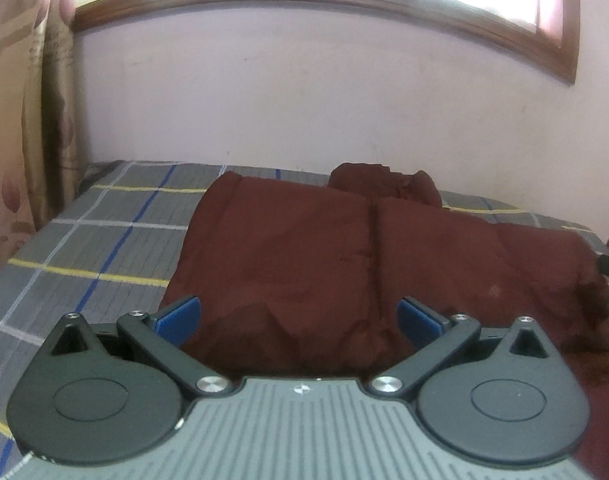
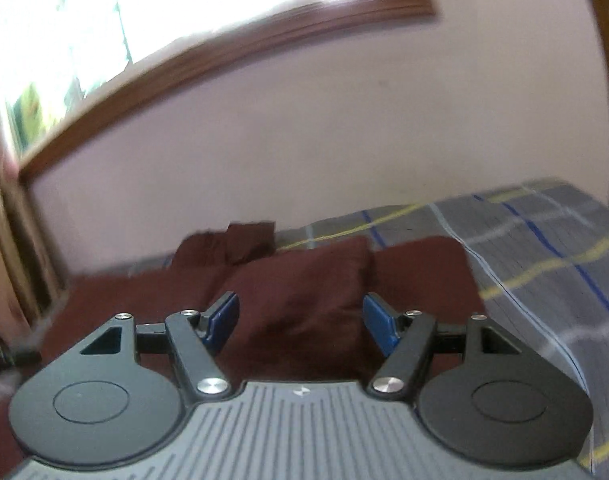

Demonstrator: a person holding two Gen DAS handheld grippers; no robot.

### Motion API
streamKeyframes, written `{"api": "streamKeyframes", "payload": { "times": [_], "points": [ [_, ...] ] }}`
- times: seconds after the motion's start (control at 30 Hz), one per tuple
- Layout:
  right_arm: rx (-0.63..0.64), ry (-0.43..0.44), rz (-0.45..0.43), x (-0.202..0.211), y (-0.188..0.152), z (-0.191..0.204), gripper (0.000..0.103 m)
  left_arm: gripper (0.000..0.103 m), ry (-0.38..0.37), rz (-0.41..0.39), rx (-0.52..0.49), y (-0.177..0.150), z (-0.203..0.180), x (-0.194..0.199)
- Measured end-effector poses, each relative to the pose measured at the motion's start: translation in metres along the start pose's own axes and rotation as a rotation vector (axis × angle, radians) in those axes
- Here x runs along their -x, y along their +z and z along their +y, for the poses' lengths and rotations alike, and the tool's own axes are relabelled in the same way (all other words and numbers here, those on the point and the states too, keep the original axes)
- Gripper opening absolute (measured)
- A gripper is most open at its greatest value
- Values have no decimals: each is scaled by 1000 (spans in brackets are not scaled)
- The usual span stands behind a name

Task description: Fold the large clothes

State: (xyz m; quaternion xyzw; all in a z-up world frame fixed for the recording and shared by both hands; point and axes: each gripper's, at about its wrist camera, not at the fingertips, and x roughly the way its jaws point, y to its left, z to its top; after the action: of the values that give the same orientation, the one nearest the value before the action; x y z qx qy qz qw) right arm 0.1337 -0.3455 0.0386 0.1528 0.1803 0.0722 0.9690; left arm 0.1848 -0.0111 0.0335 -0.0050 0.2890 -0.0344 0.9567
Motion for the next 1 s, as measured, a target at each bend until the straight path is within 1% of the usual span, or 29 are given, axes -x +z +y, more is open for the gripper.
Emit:
{"api": "streamKeyframes", "payload": {
  "times": [0.1,0.2,0.3,0.47,0.63,0.8,0.87,1.0],
  "points": [
    [114,-22,43,-26,-6,23,68,103,3,-3,-10,7,-4,-12],
    [225,-72,91,-54,-15,40,68,103,12,-2,-29,13,-8,-26],
    [290,-97,112,-72,-21,49,68,101,29,7,-46,18,-10,-45],
    [301,-79,136,-89,-26,50,68,101,47,56,-24,21,-5,-77],
    [305,-74,163,-98,-32,52,70,103,64,61,-19,20,2,-94],
    [309,-85,176,-106,-40,53,71,103,56,97,-19,16,7,-111],
    [314,-87,179,-108,-43,53,71,103,44,115,0,14,10,-116],
    [315,-86,173,-109,-45,54,71,103,31,123,15,9,15,-121]
  ]
}}
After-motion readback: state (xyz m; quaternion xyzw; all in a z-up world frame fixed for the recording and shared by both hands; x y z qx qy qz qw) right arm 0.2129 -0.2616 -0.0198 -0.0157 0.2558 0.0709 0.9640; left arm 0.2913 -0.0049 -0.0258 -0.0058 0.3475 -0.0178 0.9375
